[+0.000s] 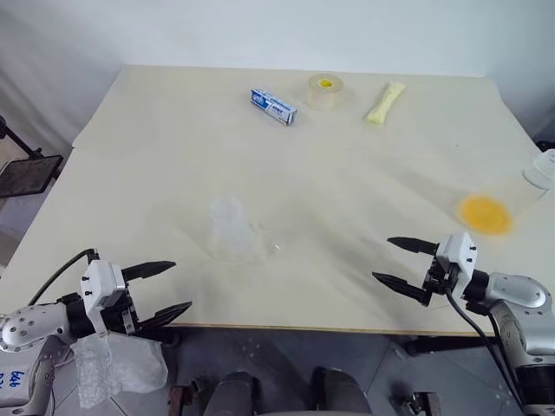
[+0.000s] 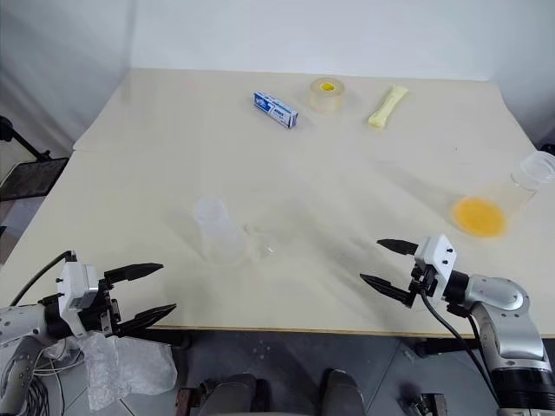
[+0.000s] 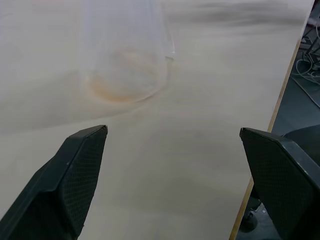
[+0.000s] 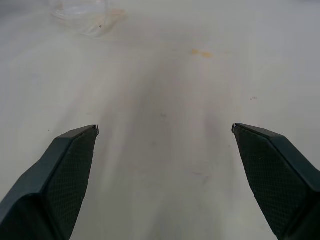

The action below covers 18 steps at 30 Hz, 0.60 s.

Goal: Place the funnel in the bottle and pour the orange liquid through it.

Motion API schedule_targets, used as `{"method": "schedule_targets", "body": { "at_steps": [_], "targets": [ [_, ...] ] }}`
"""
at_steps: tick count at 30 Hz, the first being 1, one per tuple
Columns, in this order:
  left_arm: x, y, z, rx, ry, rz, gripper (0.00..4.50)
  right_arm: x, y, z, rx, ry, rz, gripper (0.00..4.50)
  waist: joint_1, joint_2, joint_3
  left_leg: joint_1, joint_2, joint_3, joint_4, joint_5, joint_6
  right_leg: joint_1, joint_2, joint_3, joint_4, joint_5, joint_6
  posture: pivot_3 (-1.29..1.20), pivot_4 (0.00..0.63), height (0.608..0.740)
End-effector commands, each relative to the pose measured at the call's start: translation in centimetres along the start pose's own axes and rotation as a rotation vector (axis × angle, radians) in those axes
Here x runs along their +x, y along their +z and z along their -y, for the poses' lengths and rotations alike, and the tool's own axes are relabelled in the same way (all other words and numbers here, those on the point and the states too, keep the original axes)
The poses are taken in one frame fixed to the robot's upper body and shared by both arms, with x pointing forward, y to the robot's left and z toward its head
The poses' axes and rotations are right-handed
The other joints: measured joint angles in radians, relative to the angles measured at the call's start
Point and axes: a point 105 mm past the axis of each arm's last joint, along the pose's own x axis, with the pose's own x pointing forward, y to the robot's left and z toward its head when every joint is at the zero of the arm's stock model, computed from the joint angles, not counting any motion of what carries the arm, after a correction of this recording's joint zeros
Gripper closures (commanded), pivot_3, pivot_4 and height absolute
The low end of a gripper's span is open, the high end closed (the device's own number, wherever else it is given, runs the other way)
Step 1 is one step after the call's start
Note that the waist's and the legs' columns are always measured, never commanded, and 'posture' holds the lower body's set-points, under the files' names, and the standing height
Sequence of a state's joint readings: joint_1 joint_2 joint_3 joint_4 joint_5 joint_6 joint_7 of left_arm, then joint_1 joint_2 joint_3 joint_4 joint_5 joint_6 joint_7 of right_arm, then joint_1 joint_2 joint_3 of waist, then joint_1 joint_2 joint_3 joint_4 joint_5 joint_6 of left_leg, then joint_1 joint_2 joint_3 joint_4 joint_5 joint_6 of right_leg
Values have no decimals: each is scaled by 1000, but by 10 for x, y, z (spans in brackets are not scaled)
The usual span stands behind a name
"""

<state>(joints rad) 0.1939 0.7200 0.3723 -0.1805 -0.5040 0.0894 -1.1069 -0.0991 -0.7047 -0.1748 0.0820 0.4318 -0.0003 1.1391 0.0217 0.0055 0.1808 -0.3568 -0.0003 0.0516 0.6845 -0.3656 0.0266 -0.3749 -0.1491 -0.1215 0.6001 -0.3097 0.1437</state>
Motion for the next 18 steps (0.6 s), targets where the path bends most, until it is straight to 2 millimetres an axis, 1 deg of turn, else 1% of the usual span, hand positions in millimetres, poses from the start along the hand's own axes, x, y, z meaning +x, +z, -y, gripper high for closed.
{"method": "schedule_targets", "body": {
  "at_steps": [1, 2, 4, 8, 11, 14, 18],
  "targets": [
    [0, 7, 0, -16, 12, 26, 0, -6, 11, 5, -27, -31, 35, 17, 0, 0, 0, 0, 0, 0, 0, 0, 0, 0, 0, 0, 0, 0, 0, 0, 150, 740],
    [0, 7, -1, -24, 20, 26, 0, -6, 11, 5, -26, -33, 35, 17, 0, 0, 0, 0, 0, 0, 0, 0, 0, 0, 0, 0, 0, 0, 0, 0, 150, 740],
    [1, 4, -8, -47, 96, -3, 0, -5, 11, 5, -24, -36, 35, 17, 0, 0, 0, 0, 0, 0, 0, 0, 0, 0, 0, 0, 0, 0, 0, 0, 150, 740],
    [-2, 8, -9, -94, 151, 18, 0, -4, 11, 6, -23, -37, 34, 17, -1, 0, 0, 0, 0, 0, 0, 0, 0, 0, 0, 0, 1, 0, 0, 0, 150, 740],
    [-13, 12, -6, -145, 153, 60, 0, -3, 11, 7, -24, -38, 33, 17, -1, 0, 0, 0, 0, 0, 0, 0, 0, 0, 0, 1, 1, 0, 0, 0, 150, 740],
    [-23, 11, -12, -143, 217, 51, 0, -3, 11, 9, -23, -36, 30, 17, -1, 0, 0, 1, 1, 0, 0, 0, 0, 0, 0, 1, 1, 0, 0, 0, 150, 740],
    [-17, 24, -8, -112, 169, 91, 0, 0, 13, 9, -23, -18, 35, 17, 2, 0, 0, 1, 0, 0, 0, 0, 0, 0, 0, 1, 1, 0, 0, 0, 150, 740]
  ]
}}
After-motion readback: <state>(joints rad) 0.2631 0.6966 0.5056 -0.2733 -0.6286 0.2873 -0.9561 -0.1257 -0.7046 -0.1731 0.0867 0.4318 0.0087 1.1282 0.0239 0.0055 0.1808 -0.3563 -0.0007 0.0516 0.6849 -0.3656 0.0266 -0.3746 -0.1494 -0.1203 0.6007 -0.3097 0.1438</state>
